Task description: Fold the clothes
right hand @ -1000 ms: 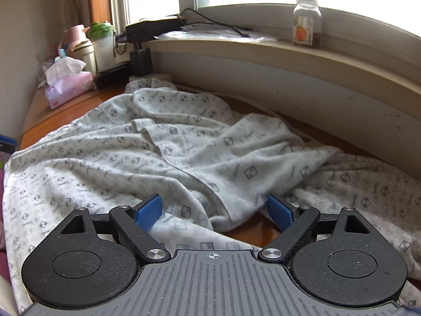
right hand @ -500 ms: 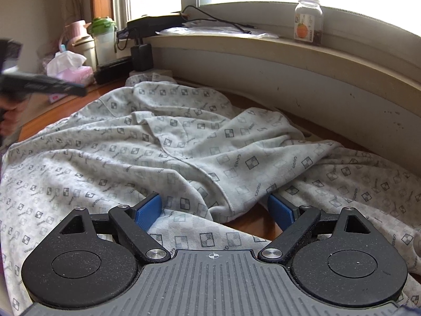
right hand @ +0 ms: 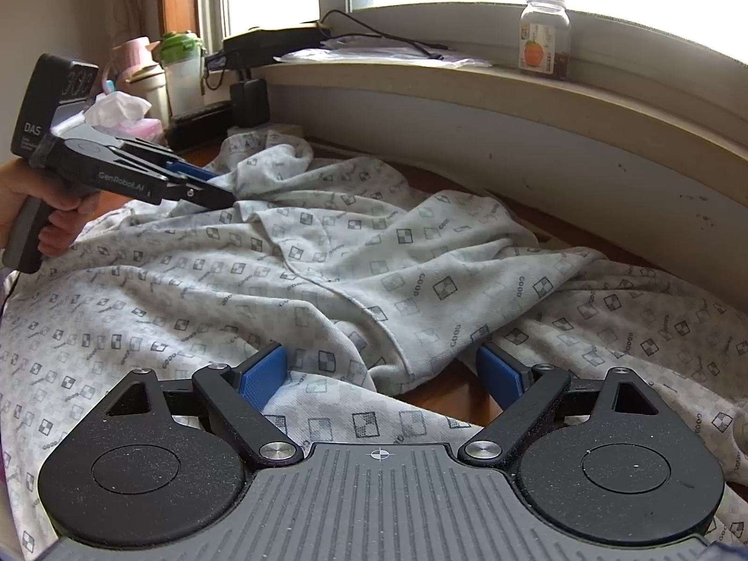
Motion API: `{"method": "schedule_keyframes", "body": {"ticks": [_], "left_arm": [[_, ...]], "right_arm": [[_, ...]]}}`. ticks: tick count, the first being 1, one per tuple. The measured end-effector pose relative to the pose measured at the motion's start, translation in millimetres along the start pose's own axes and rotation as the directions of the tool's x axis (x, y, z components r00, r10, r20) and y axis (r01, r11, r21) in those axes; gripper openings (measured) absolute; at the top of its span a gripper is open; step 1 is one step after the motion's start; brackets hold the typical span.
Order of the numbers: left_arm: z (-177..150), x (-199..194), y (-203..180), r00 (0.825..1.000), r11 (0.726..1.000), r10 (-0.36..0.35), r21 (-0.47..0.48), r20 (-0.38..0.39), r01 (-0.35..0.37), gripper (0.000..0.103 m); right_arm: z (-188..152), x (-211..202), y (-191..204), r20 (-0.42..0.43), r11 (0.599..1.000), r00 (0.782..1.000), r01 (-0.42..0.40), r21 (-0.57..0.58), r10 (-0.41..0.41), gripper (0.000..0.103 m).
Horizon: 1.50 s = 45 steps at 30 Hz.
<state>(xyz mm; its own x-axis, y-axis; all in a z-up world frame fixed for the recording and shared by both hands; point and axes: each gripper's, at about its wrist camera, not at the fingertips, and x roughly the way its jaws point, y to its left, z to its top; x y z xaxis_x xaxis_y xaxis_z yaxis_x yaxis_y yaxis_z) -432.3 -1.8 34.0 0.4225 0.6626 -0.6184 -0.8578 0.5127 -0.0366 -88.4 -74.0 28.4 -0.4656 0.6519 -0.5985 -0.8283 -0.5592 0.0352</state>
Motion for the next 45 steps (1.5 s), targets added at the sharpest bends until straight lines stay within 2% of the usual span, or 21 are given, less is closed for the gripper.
{"method": "schedule_keyframes", "body": {"ticks": [2,6,7,8,9,11,13,15,17,19,20,22,26,29,33,36,37,38,39,41,45], "left_arm": [[0.4,2.0,9.2,1.000,1.000,0.009,-0.028,-0.001,-0.009,0.042],[0.1,-2.0,22.3,1.000,0.995,-0.022,-0.095,0.020,0.024,0.041],[-1.1,-2.4,21.7,0.999,0.995,-0.028,-0.091,0.014,0.030,0.032],[-2.3,-2.8,21.1,0.999,0.996,-0.035,-0.087,0.008,0.035,0.013],[-4.3,-5.5,15.5,1.000,0.999,-0.005,-0.053,0.019,0.006,0.008],[-6.5,-16.1,2.6,0.998,1.000,0.022,-0.014,0.062,-0.021,0.007],[-7.0,-25.0,-11.7,0.997,0.999,-0.033,0.008,0.072,0.033,0.007],[-8.1,-28.0,-31.1,0.998,0.997,-0.045,0.068,0.045,0.042,0.007],[-8.8,-30.1,-46.7,0.998,0.992,-0.052,0.117,0.024,0.049,0.012],[-8.4,-36.0,-48.4,0.998,0.992,-0.060,0.113,0.031,0.056,0.021],[-7.2,-40.3,-43.8,0.997,0.994,-0.065,0.093,0.049,0.060,0.030],[-4.8,-48.8,-34.7,0.994,0.996,-0.074,0.055,0.085,0.070,0.039],[3.8,-46.8,1.4,0.992,0.996,-0.043,-0.074,0.116,0.052,0.039],[9.5,-26.9,28.3,0.997,0.986,-0.009,-0.166,0.073,0.021,0.039],[11.3,-0.1,46.2,0.996,0.953,-0.086,-0.291,0.026,0.090,0.041],[15.3,15.6,40.8,0.996,0.957,-0.085,-0.280,-0.012,0.078,0.042],[16.3,17.0,38.9,0.996,0.959,-0.084,-0.273,-0.010,0.078,0.040],[17.4,18.4,37.1,0.997,0.961,-0.083,-0.266,-0.007,0.078,0.033],[18.4,19.8,35.2,0.997,0.963,-0.082,-0.258,-0.005,0.078,0.019],[21.8,18.1,32.0,0.998,0.972,-0.066,-0.224,0.011,0.067,0.001],[39.4,0.1,39.2,0.995,0.987,0.052,-0.153,0.084,-0.039,0.001]], "right_arm": [[0.2,0.1,-0.1,0.000,1.000,1.000,0.000,0.000,0.000,0.088],[0.1,0.1,-0.1,0.000,1.000,1.000,0.001,0.000,-0.001,0.088],[0.1,0.1,-0.1,0.000,1.000,1.000,0.001,0.000,-0.001,0.088],[0.1,0.1,-0.1,0.000,1.000,1.000,0.001,0.001,-0.001,0.088],[0.1,-0.1,-0.1,0.000,1.000,1.000,0.001,0.001,-0.001,0.088],[0.2,0.0,-0.3,0.000,1.000,1.000,0.001,0.002,-0.001,0.088],[0.2,0.0,-0.6,0.001,1.000,1.000,-0.001,0.003,0.001,0.088],[0.2,-0.2,-1.4,0.001,1.000,1.000,-0.003,0.004,0.003,0.088],[0.2,-0.2,-1.9,0.000,1.000,1.000,-0.003,0.004,0.003,0.088],[0.4,-0.3,-1.9,0.000,1.000,1.000,-0.003,0.004,0.003,0.088],[0.5,-0.3,-1.9,0.000,1.000,1.000,-0.003,0.004,0.003,0.088],[0.6,-0.5,-1.9,0.000,1.000,1.000,-0.003,0.004,0.003,0.088],[0.7,-0.7,-2.0,0.000,1.000,1.000,-0.003,0.004,0.003,0.088],[0.7,-0.8,-1.9,0.000,1.000,1.000,-0.002,0.004,0.002,0.088],[0.6,-1.3,-2.1,0.000,1.000,1.000,-0.002,0.005,0.002,0.088],[0.5,-1.7,-2.1,0.000,1.000,1.000,-0.003,0.004,0.003,0.088],[0.6,-1.7,-2.1,0.000,1.000,1.000,-0.003,0.005,0.003,0.088],[0.5,-1.9,-2.4,0.001,1.000,1.000,-0.004,0.006,0.004,0.088],[0.5,-2.0,-2.8,0.001,1.000,1.000,-0.005,0.007,0.005,0.088],[0.5,-2.2,-3.5,0.002,1.000,1.000,-0.007,0.009,0.007,0.088],[0.4,-2.5,-4.1,0.004,1.000,1.000,-0.010,0.012,0.010,0.088]]}}
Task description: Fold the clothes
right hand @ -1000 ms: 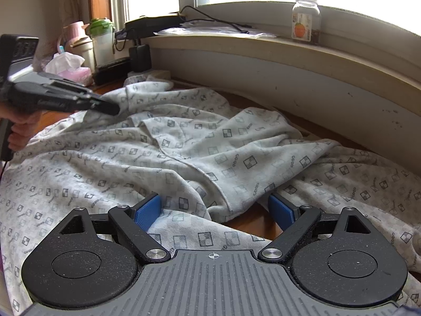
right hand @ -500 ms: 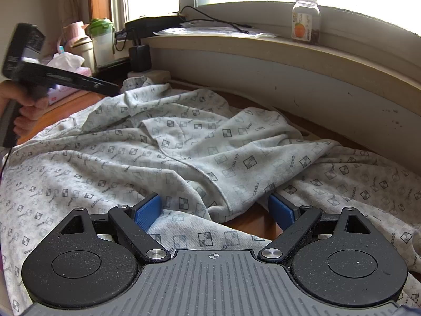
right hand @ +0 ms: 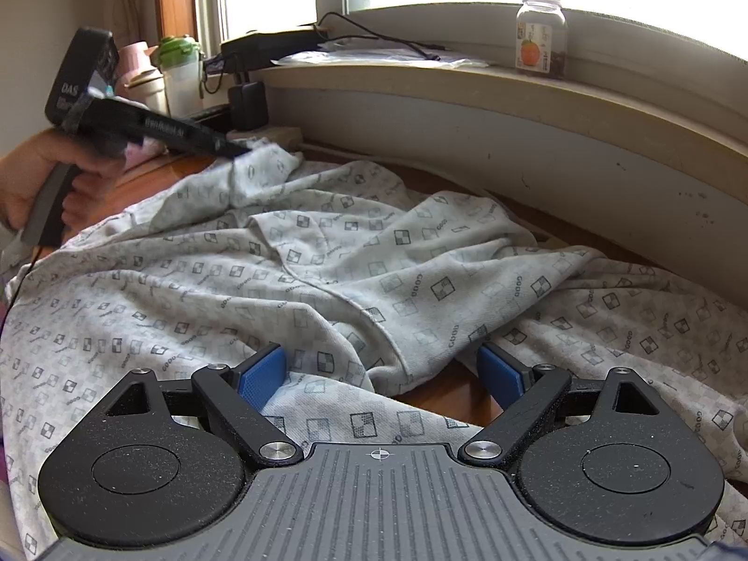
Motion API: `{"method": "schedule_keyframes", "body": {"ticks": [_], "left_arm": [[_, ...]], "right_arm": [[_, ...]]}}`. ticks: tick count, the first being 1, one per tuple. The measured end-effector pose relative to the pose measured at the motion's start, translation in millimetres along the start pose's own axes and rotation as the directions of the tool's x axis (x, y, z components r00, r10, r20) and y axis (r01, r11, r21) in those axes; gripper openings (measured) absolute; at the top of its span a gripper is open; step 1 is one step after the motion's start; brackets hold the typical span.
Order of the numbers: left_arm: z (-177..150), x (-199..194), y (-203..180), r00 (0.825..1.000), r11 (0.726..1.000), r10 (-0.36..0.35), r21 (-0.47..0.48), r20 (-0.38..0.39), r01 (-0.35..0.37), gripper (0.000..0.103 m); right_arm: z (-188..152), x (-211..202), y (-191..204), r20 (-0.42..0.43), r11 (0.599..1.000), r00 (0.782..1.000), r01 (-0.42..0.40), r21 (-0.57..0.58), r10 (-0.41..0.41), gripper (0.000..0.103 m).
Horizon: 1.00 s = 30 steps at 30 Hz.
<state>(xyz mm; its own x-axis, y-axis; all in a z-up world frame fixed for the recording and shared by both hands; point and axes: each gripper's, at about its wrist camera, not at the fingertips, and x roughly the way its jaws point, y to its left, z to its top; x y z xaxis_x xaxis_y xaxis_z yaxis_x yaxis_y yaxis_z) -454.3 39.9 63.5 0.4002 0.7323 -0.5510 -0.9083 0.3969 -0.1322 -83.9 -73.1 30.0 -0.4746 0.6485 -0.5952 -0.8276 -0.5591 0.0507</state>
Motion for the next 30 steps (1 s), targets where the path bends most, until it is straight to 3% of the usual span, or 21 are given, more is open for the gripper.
{"method": "schedule_keyframes", "body": {"ticks": [2,5,7,9,12,14,19,23,27,30], "left_arm": [[17.7,-8.4,11.8,0.995,0.997,0.079,0.023,0.055,-0.080,0.001],[47.4,-10.9,30.8,0.964,0.967,0.228,0.086,0.137,-0.241,0.001],[58.8,-1.8,40.3,0.951,0.948,0.280,0.117,0.129,-0.295,0.002],[59.1,11.7,46.5,0.955,0.946,0.287,0.134,0.069,-0.294,0.004],[41.3,15.6,46.3,0.958,0.946,0.282,0.153,0.046,-0.285,0.004],[23.3,7.9,49.6,0.968,0.958,0.251,0.135,0.025,-0.252,0.020],[-15.6,-24.5,56.7,0.973,0.967,0.232,0.111,-0.013,-0.229,0.030],[-41.9,-54.1,61.5,0.990,0.990,0.135,0.031,-0.028,-0.134,0.030],[-69.2,-65.1,56.3,0.990,0.993,0.117,0.042,-0.085,-0.113,0.030],[-80.2,-71.3,52.1,0.989,0.989,0.136,0.071,-0.066,-0.131,0.030]], "right_arm": [[0.1,0.3,0.2,0.000,1.000,1.000,0.000,0.000,0.000,0.088],[0.2,0.5,0.3,0.000,1.000,1.000,0.001,0.001,-0.001,0.088],[0.2,0.6,0.4,0.000,1.000,1.000,0.001,0.001,-0.001,0.088],[0.0,0.4,0.2,0.000,1.000,1.000,0.002,0.002,-0.002,0.088],[0.0,0.1,0.0,0.000,1.000,1.000,0.002,0.002,-0.002,0.088],[-0.1,0.1,-0.2,0.000,1.000,1.000,0.001,0.002,-0.001,0.088],[-0.8,0.3,0.5,0.000,1.000,1.000,0.001,0.000,-0.001,0.088],[-1.2,0.3,0.6,0.002,1.000,1.000,0.001,0.002,-0.001,0.088],[-1.4,0.0,0.8,0.002,1.000,1.000,0.003,0.002,-0.003,0.088],[-1.4,0.3,1.1,0.002,1.000,1.000,0.003,0.002,-0.003,0.088]]}}
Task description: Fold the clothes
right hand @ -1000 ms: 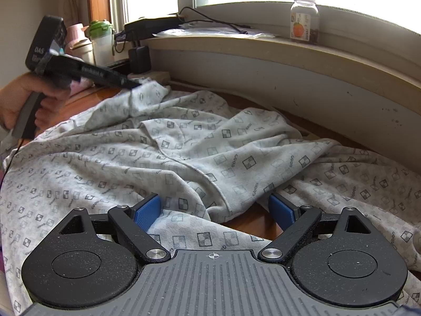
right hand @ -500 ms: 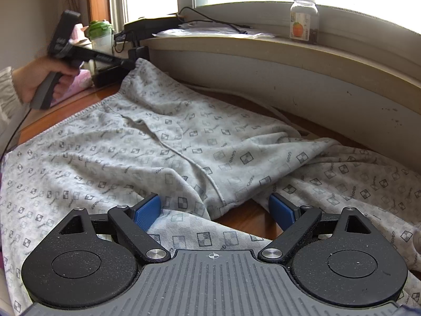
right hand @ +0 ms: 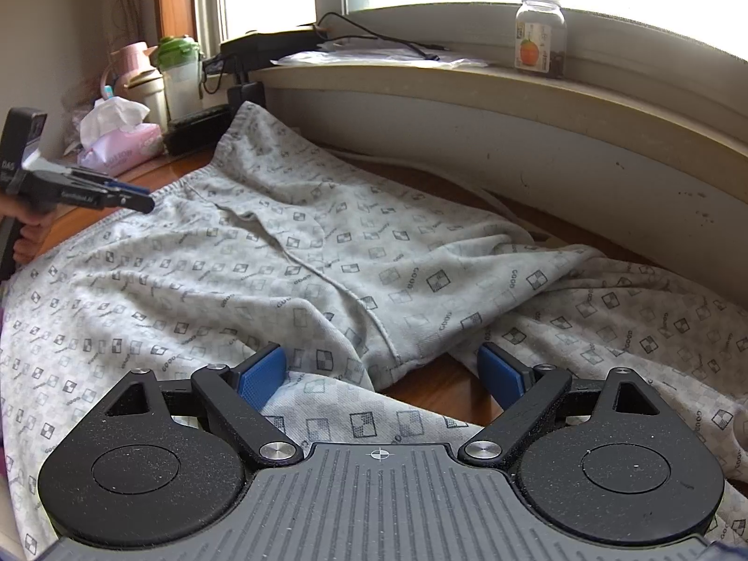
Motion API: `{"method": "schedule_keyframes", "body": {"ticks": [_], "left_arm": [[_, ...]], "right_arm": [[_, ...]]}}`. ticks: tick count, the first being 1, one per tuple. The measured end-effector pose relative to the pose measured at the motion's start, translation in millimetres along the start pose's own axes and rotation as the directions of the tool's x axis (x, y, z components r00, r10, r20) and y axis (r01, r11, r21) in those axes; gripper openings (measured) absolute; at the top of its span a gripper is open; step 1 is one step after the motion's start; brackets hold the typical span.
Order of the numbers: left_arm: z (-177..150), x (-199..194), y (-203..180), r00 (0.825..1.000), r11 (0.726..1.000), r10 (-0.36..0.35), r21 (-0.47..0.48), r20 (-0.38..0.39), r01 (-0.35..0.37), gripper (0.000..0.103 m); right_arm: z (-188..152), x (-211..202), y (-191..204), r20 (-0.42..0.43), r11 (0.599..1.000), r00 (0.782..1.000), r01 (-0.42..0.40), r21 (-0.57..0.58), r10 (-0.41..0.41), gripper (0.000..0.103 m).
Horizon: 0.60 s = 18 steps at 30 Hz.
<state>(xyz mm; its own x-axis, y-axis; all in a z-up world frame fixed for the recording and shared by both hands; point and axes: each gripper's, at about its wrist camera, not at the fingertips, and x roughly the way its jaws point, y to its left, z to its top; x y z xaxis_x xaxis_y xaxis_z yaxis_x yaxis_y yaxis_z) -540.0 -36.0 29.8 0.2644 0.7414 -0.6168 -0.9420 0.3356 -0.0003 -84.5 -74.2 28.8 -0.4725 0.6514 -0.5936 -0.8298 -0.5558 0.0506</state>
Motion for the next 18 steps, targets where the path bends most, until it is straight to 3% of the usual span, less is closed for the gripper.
{"method": "schedule_keyframes", "body": {"ticks": [1,2,5,8,9,13,14,16,18], "left_arm": [[-0.2,-2.0,-1.1,1.000,1.000,0.006,0.009,0.004,-0.006,0.022],[-0.3,-4.0,-2.3,1.000,1.000,0.012,0.018,0.009,-0.012,0.006],[4.3,-25.0,-10.4,0.995,0.994,0.056,0.086,0.078,-0.062,0.004],[11.0,-58.5,-0.6,0.995,0.998,0.032,0.045,0.098,-0.037,0.004],[11.4,-68.6,4.0,0.995,0.999,0.028,0.030,0.092,-0.031,0.004],[-9.3,-62.2,15.3,0.998,0.999,-0.010,0.044,-0.068,0.013,0.009],[-14.2,-60.2,15.8,0.998,0.999,0.006,0.049,-0.066,-0.003,0.017],[-14.2,-57.6,19.1,0.999,0.999,0.039,0.028,-0.038,-0.038,0.018],[-9.8,-55.6,21.9,0.999,0.999,0.051,-0.003,-0.004,-0.051,0.030]], "right_arm": [[0.0,0.1,0.1,0.000,1.000,1.000,0.000,0.000,0.000,0.088],[0.0,0.1,0.1,0.000,1.000,1.000,0.000,0.000,0.000,0.088],[-0.2,0.1,0.1,0.001,1.000,1.000,0.000,0.001,0.000,0.088],[-0.4,-0.1,-0.8,0.003,1.000,1.000,0.001,0.003,-0.001,0.088],[-0.5,-0.1,-1.1,0.004,1.000,1.000,0.001,0.004,-0.001,0.088],[-0.8,0.4,-1.6,0.004,1.000,1.000,-0.002,0.005,0.002,0.089],[-0.8,0.7,-1.6,0.004,1.000,1.000,-0.003,0.005,0.003,0.089],[-1.0,0.7,-1.7,0.004,1.000,1.000,-0.004,0.006,0.004,0.089],[-1.2,0.8,-1.5,0.004,1.000,1.000,-0.004,0.006,0.004,0.089]]}}
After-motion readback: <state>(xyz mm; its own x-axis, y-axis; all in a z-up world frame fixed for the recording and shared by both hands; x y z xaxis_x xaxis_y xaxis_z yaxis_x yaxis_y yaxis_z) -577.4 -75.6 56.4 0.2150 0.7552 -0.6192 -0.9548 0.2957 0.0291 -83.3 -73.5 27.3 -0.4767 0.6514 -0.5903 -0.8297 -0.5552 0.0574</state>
